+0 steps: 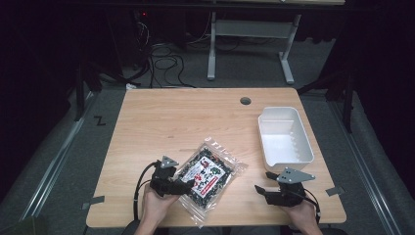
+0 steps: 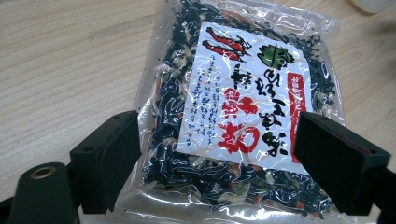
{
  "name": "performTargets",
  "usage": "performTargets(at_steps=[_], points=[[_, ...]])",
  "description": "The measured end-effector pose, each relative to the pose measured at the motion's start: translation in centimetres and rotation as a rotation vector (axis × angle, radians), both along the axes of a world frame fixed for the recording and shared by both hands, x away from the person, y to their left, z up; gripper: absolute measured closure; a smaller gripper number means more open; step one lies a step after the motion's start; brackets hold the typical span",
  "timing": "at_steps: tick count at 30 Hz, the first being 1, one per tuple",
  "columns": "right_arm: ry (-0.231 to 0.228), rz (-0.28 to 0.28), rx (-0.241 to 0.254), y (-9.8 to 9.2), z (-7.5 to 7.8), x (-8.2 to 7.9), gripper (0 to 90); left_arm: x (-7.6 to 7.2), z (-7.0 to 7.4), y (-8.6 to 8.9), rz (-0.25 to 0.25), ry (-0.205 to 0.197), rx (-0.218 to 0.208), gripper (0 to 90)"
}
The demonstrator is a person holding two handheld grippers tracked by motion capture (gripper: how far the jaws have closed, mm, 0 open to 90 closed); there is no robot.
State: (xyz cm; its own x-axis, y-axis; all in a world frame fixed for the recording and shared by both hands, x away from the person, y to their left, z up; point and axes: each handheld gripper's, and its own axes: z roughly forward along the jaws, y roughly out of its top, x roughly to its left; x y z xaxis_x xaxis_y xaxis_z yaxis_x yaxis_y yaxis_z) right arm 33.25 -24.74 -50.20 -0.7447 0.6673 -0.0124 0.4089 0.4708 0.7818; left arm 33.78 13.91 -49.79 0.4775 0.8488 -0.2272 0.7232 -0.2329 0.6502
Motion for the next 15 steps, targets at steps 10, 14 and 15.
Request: performTargets(at_steps=[10, 14, 15], points=[[0.002, 0.002, -0.020, 0.1, -0.3, 0.1, 34.1, 1.5, -0.4, -0.3, 0.037, 0.022, 0.061, 14.1], [0.001, 0.005, -0.028, 0.2, -0.3, 0.0, 34.1, 2.2, -0.7, -0.9, 0.028, 0.034, 0.091, 14.1], [0.000, 0.004, -0.029, 0.2, -0.3, 0.0, 34.1, 2.4, -0.8, -1.0, 0.028, 0.038, 0.099, 14.1]])
